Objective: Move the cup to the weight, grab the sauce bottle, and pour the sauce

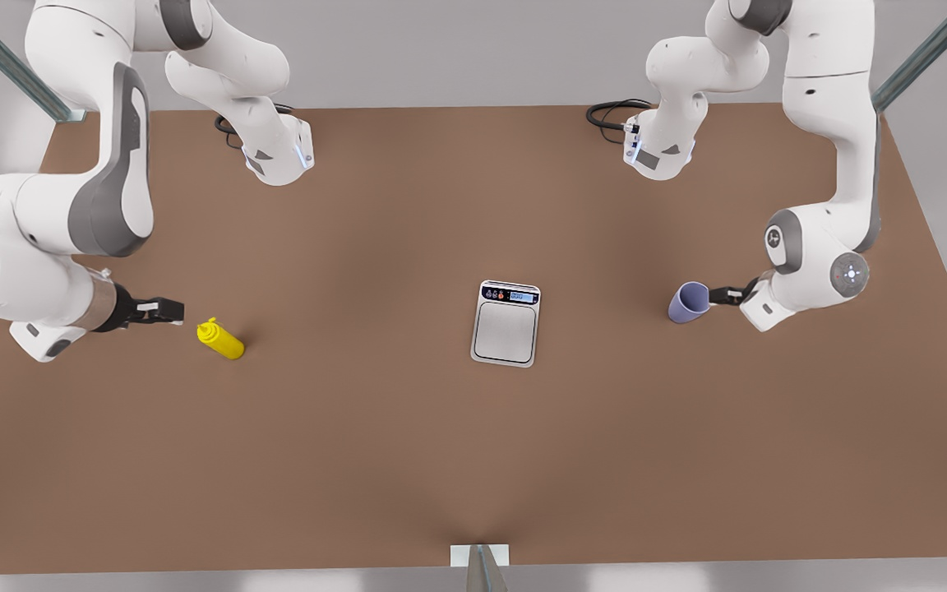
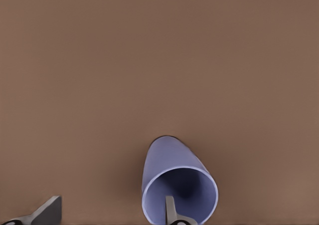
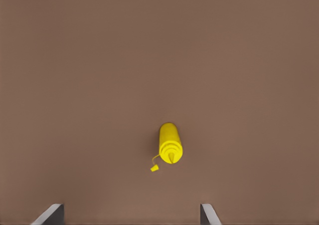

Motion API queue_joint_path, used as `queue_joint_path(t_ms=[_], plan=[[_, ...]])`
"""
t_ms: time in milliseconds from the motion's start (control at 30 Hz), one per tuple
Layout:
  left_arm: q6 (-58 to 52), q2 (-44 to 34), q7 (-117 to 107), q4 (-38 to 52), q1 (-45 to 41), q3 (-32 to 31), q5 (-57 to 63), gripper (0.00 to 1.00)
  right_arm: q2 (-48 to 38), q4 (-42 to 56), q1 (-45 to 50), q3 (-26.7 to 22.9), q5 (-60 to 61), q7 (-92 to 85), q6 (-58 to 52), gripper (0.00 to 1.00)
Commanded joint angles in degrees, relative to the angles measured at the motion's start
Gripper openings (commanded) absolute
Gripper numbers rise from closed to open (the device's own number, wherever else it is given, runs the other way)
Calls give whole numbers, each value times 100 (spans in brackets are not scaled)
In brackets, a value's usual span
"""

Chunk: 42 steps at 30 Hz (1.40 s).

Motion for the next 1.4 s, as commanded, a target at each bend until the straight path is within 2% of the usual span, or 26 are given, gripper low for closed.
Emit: queue_joint_path(t_ms=[0, 100, 167, 267, 367, 467, 567, 633, 767, 833, 900, 933, 1367], plan=[[44, 0, 0, -17, -3, -1, -15, 100, -9, -52, -27, 0, 0, -446, 39, 100], [334, 97, 149, -192, -3, -1, -15, 100, 8, -114, -308, 0, 26, -2951, 74, 100], [334, 97, 149, -219, -3, -1, -15, 100, 61, -281, -588, 0, 271, -3724, 92, 100], [334, 159, 149, -219, -12, -19, -24, 100, 334, -764, -1512, 0, 1555, -5668, 346, 100], [360, 238, 149, -210, -21, -19, -138, 79, 404, -1573, -2311, 0, 2338, -7619, 681, 100], [466, 317, 149, -210, -126, -19, -314, 75, 790, -2109, -2944, 0, 3181, -9491, 1076, 100], [519, 387, 149, -210, -161, -19, -358, 58, 1326, -2505, -3252, 0, 4192, -11065, 1199, 100], [545, 431, 149, -210, -188, -19, -358, 55, 1634, -2733, -3349, 0, 4605, -11812, 1067, 100], [545, 457, 149, -201, -196, -19, -358, 42, 2135, -2724, -3305, 17, 4957, -12050, 909, 100], [545, 466, 149, -201, -249, -19, -358, 40, 2249, -2716, -3244, 26, 5106, -12102, 927, 100], [545, 457, 149, -201, -258, -19, -358, 31, 2372, -2724, -3182, 70, 5203, -12304, 936, 100], [545, 457, 149, -201, -267, -19, -358, 21, 2408, -2716, -3164, 105, 5256, -12357, 936, 100], [580, 475, 149, -184, -302, -19, -402, 21, 2680, -2566, -3068, 404, 5537, -12893, 988, 100]])
